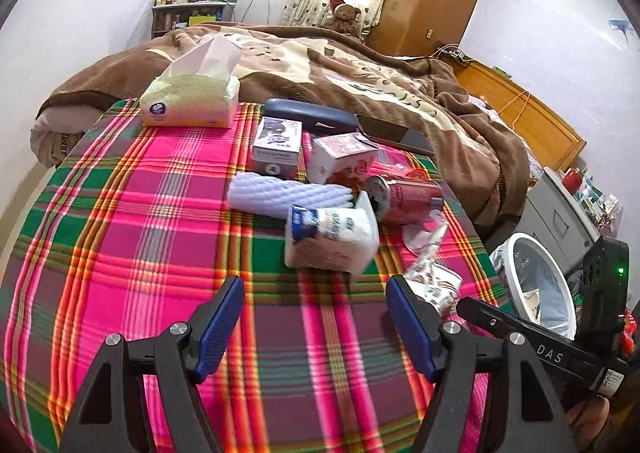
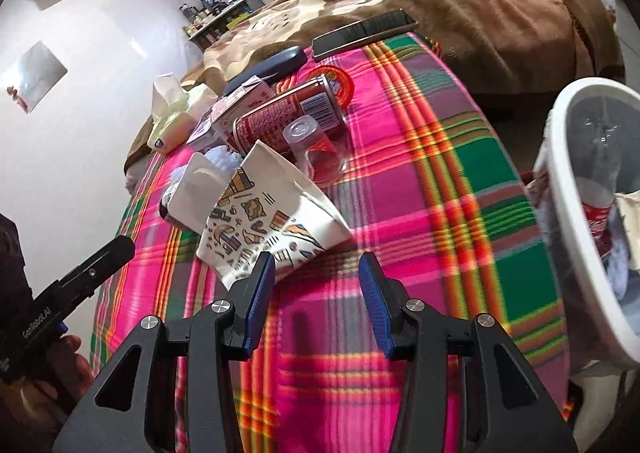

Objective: Collect trash
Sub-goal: 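Withdraw both tools from the bin toward the remaining trash, then grasp the printed paper cup with the right tool while the left tool grasps the white yogurt cup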

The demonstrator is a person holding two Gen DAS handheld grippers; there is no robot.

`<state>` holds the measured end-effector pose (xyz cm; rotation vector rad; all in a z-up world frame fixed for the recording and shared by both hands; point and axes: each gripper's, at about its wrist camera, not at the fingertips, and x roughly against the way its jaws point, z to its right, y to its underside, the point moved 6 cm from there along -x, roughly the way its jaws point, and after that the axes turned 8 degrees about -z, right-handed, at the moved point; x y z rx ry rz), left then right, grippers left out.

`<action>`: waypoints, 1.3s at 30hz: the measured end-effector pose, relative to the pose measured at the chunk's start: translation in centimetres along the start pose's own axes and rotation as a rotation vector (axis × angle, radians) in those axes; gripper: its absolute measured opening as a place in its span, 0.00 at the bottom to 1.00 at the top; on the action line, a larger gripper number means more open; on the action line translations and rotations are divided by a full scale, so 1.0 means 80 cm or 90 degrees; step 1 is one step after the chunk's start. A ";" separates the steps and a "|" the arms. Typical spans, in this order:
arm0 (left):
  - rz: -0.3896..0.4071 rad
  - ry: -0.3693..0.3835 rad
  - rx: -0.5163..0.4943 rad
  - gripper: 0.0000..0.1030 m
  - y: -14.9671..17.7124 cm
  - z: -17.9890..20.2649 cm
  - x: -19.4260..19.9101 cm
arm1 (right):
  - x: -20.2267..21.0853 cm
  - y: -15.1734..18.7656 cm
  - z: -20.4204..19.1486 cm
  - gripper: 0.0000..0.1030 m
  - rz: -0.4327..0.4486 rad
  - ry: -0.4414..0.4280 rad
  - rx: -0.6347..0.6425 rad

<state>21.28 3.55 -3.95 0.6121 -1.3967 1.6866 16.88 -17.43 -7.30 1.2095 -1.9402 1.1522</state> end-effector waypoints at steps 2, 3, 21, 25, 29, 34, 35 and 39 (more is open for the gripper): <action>-0.002 0.003 -0.001 0.73 -0.006 -0.005 -0.003 | -0.006 -0.001 -0.005 0.44 -0.004 -0.006 -0.006; -0.001 0.002 -0.008 0.73 -0.009 -0.007 -0.004 | -0.010 -0.002 -0.008 0.44 -0.007 -0.005 -0.011; -0.028 0.023 -0.045 0.74 -0.050 -0.019 -0.036 | -0.021 -0.007 -0.042 0.20 0.002 0.000 0.012; -0.029 0.044 -0.042 0.74 -0.058 -0.022 -0.041 | -0.011 -0.008 -0.039 0.16 0.013 0.012 0.024; -0.039 0.058 -0.059 0.74 -0.063 -0.017 -0.053 | 0.000 -0.008 -0.025 0.16 0.022 0.026 0.012; -0.081 0.095 -0.078 0.74 -0.049 0.003 -0.071 | 0.017 -0.009 -0.008 0.15 0.045 0.064 0.003; -0.088 0.100 -0.089 0.74 -0.044 0.010 -0.073 | 0.020 -0.009 -0.003 0.15 0.050 0.070 0.001; -0.105 0.125 -0.096 0.74 -0.027 0.031 -0.076 | 0.024 -0.010 0.007 0.15 0.053 0.080 -0.007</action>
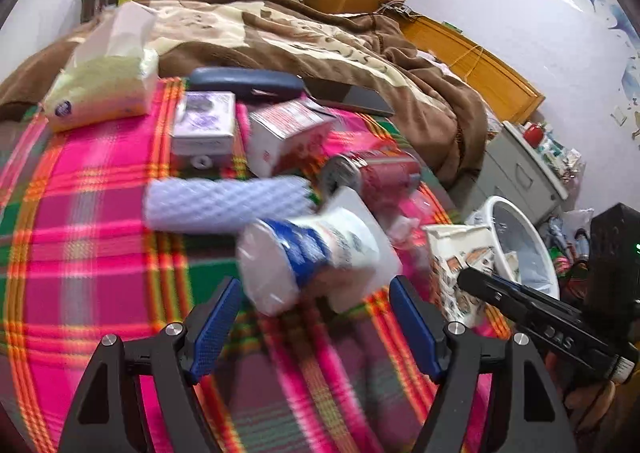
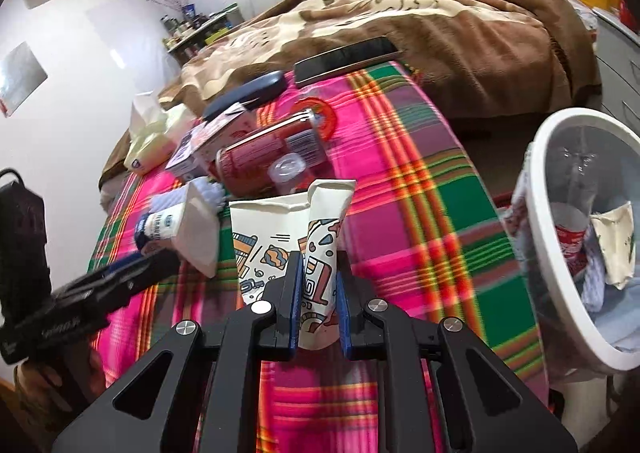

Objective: Collect trash
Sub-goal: 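Grasp the printed paper cup with the right tool while the left tool grasps the white yogurt cup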

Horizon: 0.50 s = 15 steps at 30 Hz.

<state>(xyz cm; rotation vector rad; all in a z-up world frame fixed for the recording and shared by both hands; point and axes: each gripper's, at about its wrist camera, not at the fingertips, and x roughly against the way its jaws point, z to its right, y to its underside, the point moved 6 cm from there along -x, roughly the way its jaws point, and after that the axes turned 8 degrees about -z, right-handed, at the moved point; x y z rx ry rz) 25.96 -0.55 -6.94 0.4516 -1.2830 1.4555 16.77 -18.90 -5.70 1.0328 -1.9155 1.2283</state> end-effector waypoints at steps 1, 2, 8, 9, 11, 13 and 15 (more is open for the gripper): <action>-0.003 0.010 -0.001 0.74 0.002 0.005 -0.001 | 0.000 0.000 0.000 0.15 -0.001 0.003 0.002; -0.004 0.018 -0.005 0.74 0.005 0.010 -0.001 | 0.000 0.000 0.001 0.15 -0.001 0.008 0.007; -0.035 0.027 -0.046 0.74 0.032 0.044 -0.006 | 0.001 -0.003 0.007 0.15 0.003 0.026 0.018; -0.034 0.026 -0.054 0.74 0.037 0.048 -0.003 | 0.001 -0.003 0.008 0.15 0.003 0.024 0.018; -0.019 0.003 -0.057 0.74 0.041 0.045 0.006 | 0.001 -0.002 0.009 0.15 0.004 0.023 0.018; 0.014 -0.042 -0.055 0.74 0.037 0.037 0.018 | 0.001 -0.002 0.009 0.15 0.004 0.021 0.020; 0.025 -0.086 -0.060 0.74 0.027 0.027 0.023 | 0.001 -0.001 0.009 0.15 0.004 0.021 0.019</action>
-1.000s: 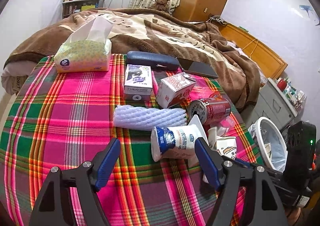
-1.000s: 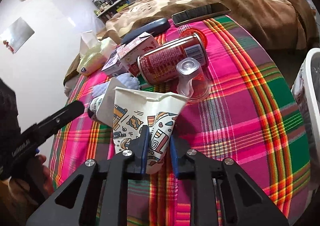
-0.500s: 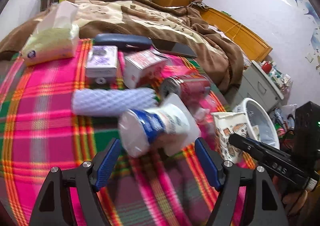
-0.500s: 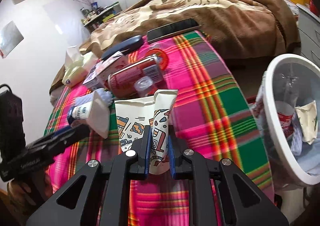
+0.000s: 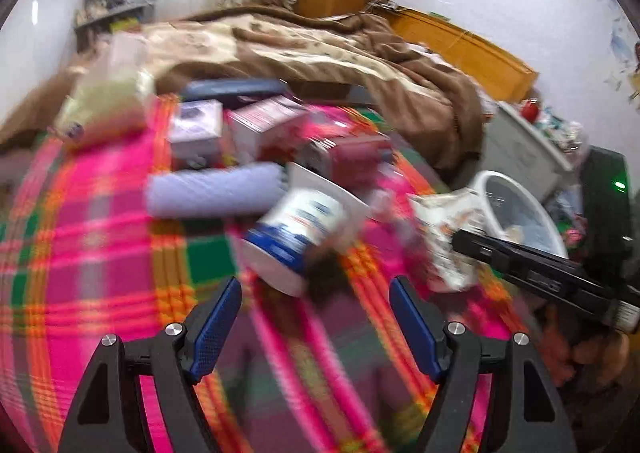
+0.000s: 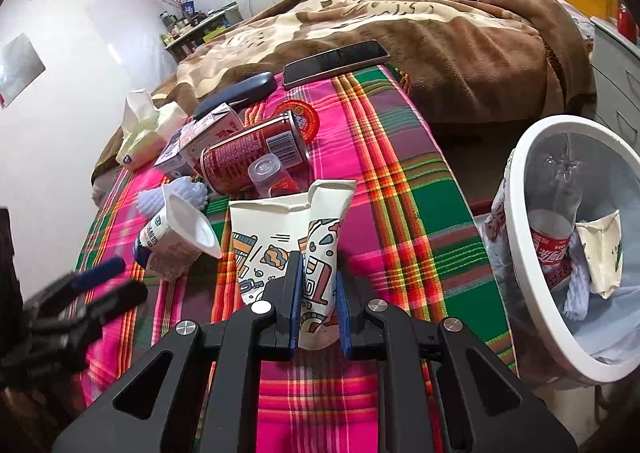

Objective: Collect trash
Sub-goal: 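Grasp the printed paper cup with the right tool while the left tool grasps the white yogurt cup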

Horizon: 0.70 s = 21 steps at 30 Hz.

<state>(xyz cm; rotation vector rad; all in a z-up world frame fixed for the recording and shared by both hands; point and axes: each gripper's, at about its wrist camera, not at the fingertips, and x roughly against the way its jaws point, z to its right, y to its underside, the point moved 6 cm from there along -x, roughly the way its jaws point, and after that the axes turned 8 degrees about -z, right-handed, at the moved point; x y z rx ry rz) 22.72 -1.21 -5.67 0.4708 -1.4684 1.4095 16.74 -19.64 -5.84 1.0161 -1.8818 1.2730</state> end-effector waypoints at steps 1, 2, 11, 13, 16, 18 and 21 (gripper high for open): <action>0.000 -0.003 -0.001 0.74 -0.005 -0.004 -0.001 | 0.000 0.000 0.000 0.15 0.000 -0.001 -0.001; 0.002 -0.002 0.001 0.74 -0.011 -0.009 -0.002 | 0.000 0.001 0.000 0.15 -0.001 -0.002 -0.001; -0.039 0.028 -0.004 0.74 -0.039 -0.014 -0.040 | -0.001 0.000 0.003 0.15 -0.006 -0.006 0.000; -0.052 0.035 -0.004 0.74 -0.040 -0.012 -0.051 | -0.001 -0.001 0.004 0.15 -0.006 -0.006 0.002; -0.057 0.028 -0.013 0.74 -0.040 -0.009 -0.058 | -0.003 -0.002 0.007 0.15 -0.007 -0.008 0.000; -0.064 0.037 -0.013 0.74 -0.040 -0.007 -0.061 | -0.002 -0.003 0.008 0.15 -0.008 -0.008 0.001; -0.068 0.040 -0.011 0.65 -0.040 -0.005 -0.062 | -0.003 -0.003 0.008 0.15 -0.008 -0.010 0.000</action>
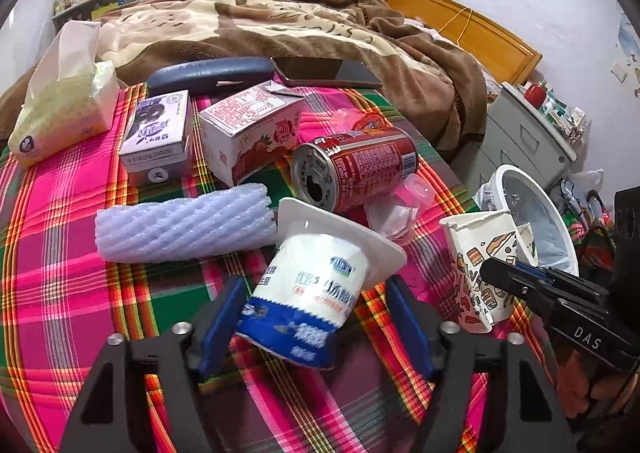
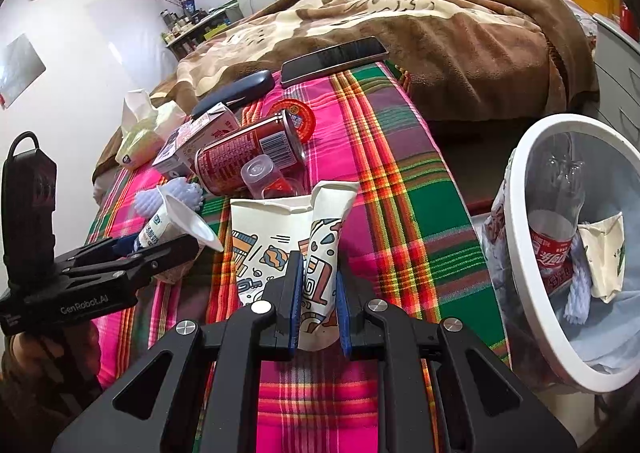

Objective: Collect trash
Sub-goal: 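Grasp the printed paper cup with the right tool while the left tool grasps the white yogurt cup, then carry the paper cup and yogurt cup over the bin and open both tools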

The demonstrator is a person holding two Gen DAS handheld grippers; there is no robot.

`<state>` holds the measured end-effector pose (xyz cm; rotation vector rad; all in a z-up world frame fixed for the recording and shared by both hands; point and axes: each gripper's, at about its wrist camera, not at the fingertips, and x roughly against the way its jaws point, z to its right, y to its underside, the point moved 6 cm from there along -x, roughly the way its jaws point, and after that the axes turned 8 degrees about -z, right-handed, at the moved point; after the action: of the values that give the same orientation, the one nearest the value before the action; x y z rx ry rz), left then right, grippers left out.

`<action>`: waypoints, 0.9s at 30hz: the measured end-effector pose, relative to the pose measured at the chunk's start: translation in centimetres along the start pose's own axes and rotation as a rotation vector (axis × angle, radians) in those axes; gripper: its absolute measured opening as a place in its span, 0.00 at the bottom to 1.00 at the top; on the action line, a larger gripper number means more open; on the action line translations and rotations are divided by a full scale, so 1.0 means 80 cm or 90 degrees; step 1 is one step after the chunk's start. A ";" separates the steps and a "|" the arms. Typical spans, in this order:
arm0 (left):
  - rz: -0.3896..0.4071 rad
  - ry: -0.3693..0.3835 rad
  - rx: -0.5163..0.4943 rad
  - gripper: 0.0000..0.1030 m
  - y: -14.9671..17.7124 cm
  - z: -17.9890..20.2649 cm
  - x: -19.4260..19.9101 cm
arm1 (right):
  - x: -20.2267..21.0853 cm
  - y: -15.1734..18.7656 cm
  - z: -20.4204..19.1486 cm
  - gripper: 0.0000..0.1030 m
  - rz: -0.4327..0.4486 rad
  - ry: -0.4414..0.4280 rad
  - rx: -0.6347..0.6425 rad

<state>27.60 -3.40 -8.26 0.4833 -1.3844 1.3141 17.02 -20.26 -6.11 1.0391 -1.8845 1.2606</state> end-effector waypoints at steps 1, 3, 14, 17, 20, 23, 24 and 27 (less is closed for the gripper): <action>0.002 0.002 0.002 0.62 -0.001 0.001 0.001 | 0.000 0.000 0.000 0.15 0.000 0.001 0.002; -0.005 0.001 0.003 0.55 0.001 0.001 -0.001 | 0.000 0.000 0.000 0.15 0.000 0.001 0.004; 0.026 -0.021 0.009 0.46 0.009 0.009 0.015 | 0.003 0.001 -0.001 0.15 0.005 -0.007 0.005; 0.035 -0.016 0.010 0.45 0.013 0.018 0.022 | 0.007 0.003 0.000 0.15 0.007 -0.008 0.004; 0.042 -0.025 0.006 0.44 0.019 0.026 0.027 | 0.013 0.005 0.001 0.15 0.012 -0.010 0.002; 0.042 -0.019 0.009 0.44 0.024 0.032 0.030 | 0.019 0.006 0.004 0.15 0.016 -0.011 0.001; 0.043 -0.022 0.011 0.44 0.025 0.034 0.030 | 0.022 0.007 0.004 0.15 0.018 -0.013 0.001; 0.049 -0.018 0.012 0.44 0.028 0.040 0.034 | 0.027 0.007 0.007 0.15 0.024 -0.017 0.001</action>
<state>23.53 -4.53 -6.11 0.4669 -1.4268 1.3879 15.42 -21.22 -4.73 1.0308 -1.9309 1.2760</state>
